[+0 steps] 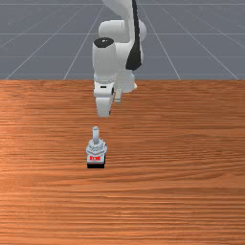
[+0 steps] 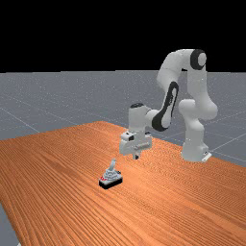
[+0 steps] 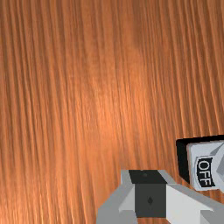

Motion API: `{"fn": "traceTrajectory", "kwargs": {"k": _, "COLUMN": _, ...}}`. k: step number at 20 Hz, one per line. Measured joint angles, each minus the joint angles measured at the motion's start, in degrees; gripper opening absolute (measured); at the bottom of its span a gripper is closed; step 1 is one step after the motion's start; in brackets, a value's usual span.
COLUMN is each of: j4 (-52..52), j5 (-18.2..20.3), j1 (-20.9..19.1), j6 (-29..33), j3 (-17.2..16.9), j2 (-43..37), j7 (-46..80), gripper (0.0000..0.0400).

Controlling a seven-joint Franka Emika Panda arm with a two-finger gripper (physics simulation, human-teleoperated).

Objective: Turn on the trigger

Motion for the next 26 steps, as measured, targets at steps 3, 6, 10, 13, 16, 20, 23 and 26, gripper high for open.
{"fn": "traceTrajectory", "kwargs": {"k": 3, "j4": 0.0, "j5": 0.0, "j1": -0.7, "j6": -0.1, "j3": 0.4, "j2": 0.0, "j7": -4.1, "gripper": 0.0000}}
{"fn": "traceTrajectory", "kwargs": {"k": 6, "j4": 0.2, "j5": 2.1, "j1": -1.1, "j6": -0.6, "j3": 0.7, "j2": -0.1, "j7": -4.7, "gripper": 0.0000}}
{"fn": "traceTrajectory", "kwargs": {"k": 10, "j4": 1.1, "j5": 5.6, "j1": -3.1, "j6": -1.8, "j3": 1.1, "j2": 0.3, "j7": -9.7, "gripper": 0.0000}}
{"fn": "traceTrajectory", "kwargs": {"k": 13, "j4": 2.2, "j5": 1.4, "j1": -3.1, "j6": -1.5, "j3": 0.7, "j2": 1.1, "j7": -12.5, "gripper": 0.0000}}
{"fn": "traceTrajectory", "kwargs": {"k": 16, "j4": 7.4, "j5": 1.2, "j1": -3.5, "j6": -3.4, "j3": 1.5, "j2": 4.4, "j7": -14.6, "gripper": 0.0000}}
{"fn": "traceTrajectory", "kwargs": {"k": 20, "j4": 12.9, "j5": 0.2, "j1": -1.7, "j6": -5.0, "j3": 0.1, "j2": 7.9, "j7": -6.6, "gripper": 0.0000}}
{"fn": "traceTrajectory", "kwargs": {"k": 23, "j4": 15.9, "j5": -0.2, "j1": -1.3, "j6": -6.1, "j3": 0.0, "j2": 9.8, "j7": -5.9, "gripper": 0.0000}}
{"fn": "traceTrajectory", "kwargs": {"k": 26, "j4": 16.7, "j5": 2.2, "j1": -2.4, "j6": -3.2, "j3": 1.3, "j2": 10.8, "j7": -8.0, "gripper": 0.0000}}
